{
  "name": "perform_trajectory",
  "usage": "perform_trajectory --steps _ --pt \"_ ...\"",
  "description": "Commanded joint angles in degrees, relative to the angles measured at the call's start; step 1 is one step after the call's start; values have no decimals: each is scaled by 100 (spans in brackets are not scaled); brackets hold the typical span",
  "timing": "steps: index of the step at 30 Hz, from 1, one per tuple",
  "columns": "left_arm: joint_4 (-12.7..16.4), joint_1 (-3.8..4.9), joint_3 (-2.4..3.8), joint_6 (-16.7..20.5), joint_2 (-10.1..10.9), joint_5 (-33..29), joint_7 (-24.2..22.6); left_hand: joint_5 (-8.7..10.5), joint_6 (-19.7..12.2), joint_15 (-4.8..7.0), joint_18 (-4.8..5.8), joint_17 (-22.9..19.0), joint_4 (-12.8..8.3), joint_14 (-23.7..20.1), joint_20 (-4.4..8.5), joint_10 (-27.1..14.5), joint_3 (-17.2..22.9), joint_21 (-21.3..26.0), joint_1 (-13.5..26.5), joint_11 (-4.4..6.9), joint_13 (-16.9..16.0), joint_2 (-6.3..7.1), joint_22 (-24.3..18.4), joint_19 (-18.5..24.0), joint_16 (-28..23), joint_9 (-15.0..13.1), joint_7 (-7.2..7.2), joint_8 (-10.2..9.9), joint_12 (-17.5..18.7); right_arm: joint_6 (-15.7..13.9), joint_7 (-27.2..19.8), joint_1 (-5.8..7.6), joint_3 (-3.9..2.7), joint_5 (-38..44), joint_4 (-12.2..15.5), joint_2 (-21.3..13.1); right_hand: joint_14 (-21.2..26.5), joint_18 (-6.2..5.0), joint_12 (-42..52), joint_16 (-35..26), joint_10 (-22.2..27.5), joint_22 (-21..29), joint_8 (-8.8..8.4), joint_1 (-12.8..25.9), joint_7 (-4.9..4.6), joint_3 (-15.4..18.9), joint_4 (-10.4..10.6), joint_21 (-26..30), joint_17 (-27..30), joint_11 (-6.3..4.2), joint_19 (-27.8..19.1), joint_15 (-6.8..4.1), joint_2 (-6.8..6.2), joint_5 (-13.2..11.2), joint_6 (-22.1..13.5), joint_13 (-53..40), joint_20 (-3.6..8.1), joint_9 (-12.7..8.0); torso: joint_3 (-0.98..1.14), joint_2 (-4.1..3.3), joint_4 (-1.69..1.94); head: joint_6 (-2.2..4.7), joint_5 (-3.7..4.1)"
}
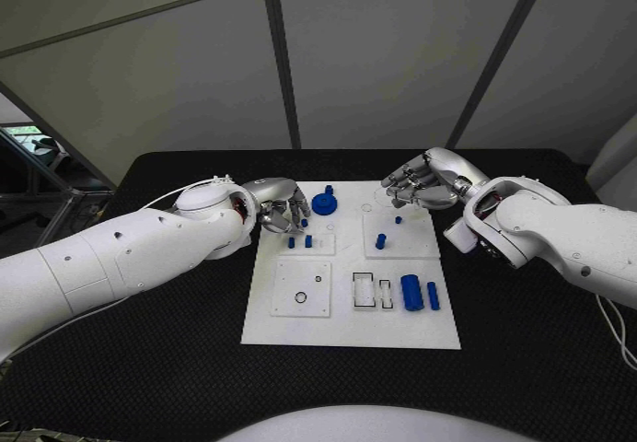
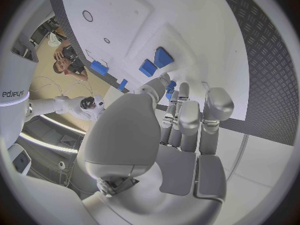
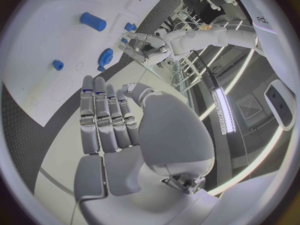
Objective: Assemble the parts on the task board
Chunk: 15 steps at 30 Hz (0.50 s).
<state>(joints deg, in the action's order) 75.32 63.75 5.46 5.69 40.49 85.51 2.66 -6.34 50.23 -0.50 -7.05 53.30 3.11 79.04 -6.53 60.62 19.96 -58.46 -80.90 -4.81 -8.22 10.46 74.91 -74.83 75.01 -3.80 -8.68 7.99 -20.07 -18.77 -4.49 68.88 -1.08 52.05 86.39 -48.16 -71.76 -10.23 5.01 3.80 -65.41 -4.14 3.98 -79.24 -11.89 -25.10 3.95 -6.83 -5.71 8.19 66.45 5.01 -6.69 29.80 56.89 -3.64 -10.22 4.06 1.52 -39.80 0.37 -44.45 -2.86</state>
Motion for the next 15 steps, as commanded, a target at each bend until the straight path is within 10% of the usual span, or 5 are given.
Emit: perform_trajectory --steps 1,5,8,15 --pt "20 9 6 0 46 -15 81 -24 -51 -10 28 -63 11 -61 -5 -66 -51 65 38 -3 -12 -2 150 47 -30 -2 -6 -28 17 103 35 8 -4 20 -35 -5 42 -3 -33 -13 49 -1 -1 62 -20 -12 -39 44 10 12 -26 -5 -8 -2 -21 5 -6 -2 2 2 3 6 -3" --pt "10 12 40 42 109 -15 79 -25 -47 -33 16 -188 43 -124 -18 -173 -133 158 33 -33 -28 -23 119 86 -84 -16 -35 -22 34 216 119 9 -4 209 -133 -13 69 -3 -51 -14 81 0 40 40 28 -26 -96 57 25 -2 -45 -5 2 -86 56 5 -7 15 -4 1 3 19 -9" --pt "15 12 119 87 167 -122 43 -15 13 -48 17 -238 117 -140 -32 -198 -279 171 107 -48 -58 -15 120 80 -96 -34 -55 16 4 290 212 9 -4 485 -208 -31 -94 -15 -80 55 146 -39 67 34 83 72 -175 -21 -12 -31 87 -56 -2 -636 142 4 32 27 -5 1 4 34 -8" --pt "104 16 280 510 487 -1472 -219 -25 335 -87 -110 -1048 177 -466 -59 -217 -359 892 -1 -94 -125 -193 -173 410 -510 -91 -92 207 -72 250 472 9 -4 1566 -285 -99 -1224 -27 107 712 -262 -382 147 -86 253 431 -367 -705 -427 -269 1036 -427 41 -1366 406 -44 416 54 12 13 1 131 118"
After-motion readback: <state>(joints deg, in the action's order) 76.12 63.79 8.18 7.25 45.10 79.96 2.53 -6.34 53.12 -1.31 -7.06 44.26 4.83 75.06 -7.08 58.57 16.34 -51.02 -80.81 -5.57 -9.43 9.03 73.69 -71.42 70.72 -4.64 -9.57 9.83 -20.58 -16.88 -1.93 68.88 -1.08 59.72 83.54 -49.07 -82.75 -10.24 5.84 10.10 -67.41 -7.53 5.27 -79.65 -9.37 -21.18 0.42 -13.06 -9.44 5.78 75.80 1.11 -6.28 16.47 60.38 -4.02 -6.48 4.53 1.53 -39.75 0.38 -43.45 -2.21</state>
